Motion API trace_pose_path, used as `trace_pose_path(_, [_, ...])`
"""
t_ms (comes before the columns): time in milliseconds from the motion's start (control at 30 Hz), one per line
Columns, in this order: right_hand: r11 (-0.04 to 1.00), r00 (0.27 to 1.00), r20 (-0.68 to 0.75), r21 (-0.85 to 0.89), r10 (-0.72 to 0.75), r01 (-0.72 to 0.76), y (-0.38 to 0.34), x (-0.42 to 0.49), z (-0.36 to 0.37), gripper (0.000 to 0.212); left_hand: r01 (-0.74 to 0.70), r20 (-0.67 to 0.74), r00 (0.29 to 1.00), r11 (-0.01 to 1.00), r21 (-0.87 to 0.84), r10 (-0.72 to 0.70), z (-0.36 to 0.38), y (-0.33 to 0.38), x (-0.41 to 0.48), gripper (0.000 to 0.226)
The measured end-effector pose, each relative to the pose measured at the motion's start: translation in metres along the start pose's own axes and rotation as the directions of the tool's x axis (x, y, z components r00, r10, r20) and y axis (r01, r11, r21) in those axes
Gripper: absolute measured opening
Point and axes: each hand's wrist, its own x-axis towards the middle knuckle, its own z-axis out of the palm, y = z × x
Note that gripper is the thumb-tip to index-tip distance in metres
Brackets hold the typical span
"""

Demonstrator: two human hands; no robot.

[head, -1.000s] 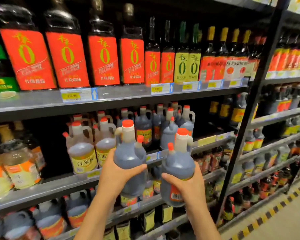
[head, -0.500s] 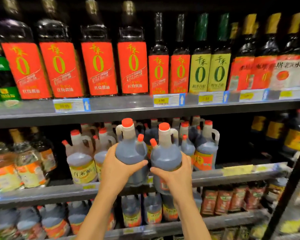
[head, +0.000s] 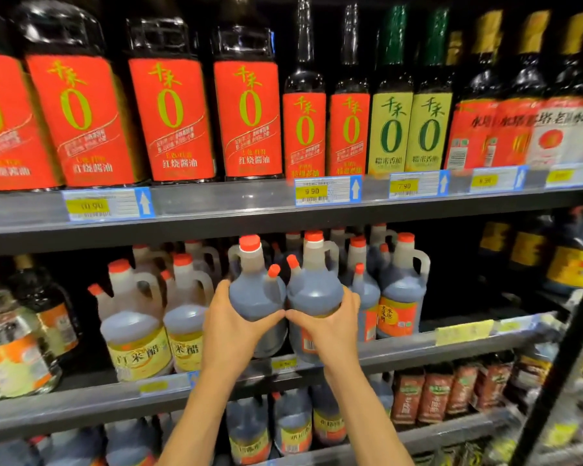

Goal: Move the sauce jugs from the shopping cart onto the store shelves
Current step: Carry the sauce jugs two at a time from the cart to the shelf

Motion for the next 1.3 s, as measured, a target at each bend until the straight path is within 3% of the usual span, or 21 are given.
trace_pose_path(400, [0.999, 1.0, -0.005, -0.015, -0.031, 0.031, 0.013, 0.008, 0.02, 0.076, 0.041, -0.009, 0.999, 0.991, 0.126, -0.04, 0.013, -0.031, 0.007, 0.071])
trace_pose_path(533, [0.998, 0.999, 0.027, -0.067, -0.017, 0.018, 0.023, 0.005, 0.023, 0.077, 0.063, -0.024, 0.998, 0.988, 0.139, -0.061, 0.02, -0.04, 0.004, 0.062])
trace_pose_path(600, [0.995, 1.0, 0.017, -0.094, -0.012, 0.014, 0.026, 0.004, 0.026, 0.082, 0.069, -0.022, 0.998, 0.986, 0.15, -0.067, 0.022, -0.044, 0.004, 0.058])
trace_pose_path(733, [0.993, 1.0, 0.029, -0.116, 0.0, 0.004, 0.028, 0.001, 0.029, 0.111, 0.052, -0.033, 0.998, 0.989, 0.14, -0.048, 0.028, -0.047, 0.0, 0.053])
trace_pose_path(933, [0.972, 0.998, 0.061, -0.233, 0.029, -0.014, 0.028, -0.002, 0.028, 0.114, -0.035, -0.025, 0.999, 0.986, 0.165, 0.04, 0.033, -0.046, -0.009, 0.046])
trace_pose_path(1100, [0.961, 0.999, 0.051, -0.275, 0.016, -0.002, 0.026, -0.009, 0.022, 0.112, 0.023, -0.028, 1.0, 0.936, 0.35, -0.014, 0.027, -0.04, -0.003, 0.057])
trace_pose_path(1300, [0.93, 0.993, 0.004, -0.35, -0.121, 0.114, 0.021, -0.023, 0.013, 0.085, 0.034, -0.001, 0.999, 0.905, 0.425, -0.037, 0.021, -0.031, -0.022, 0.081])
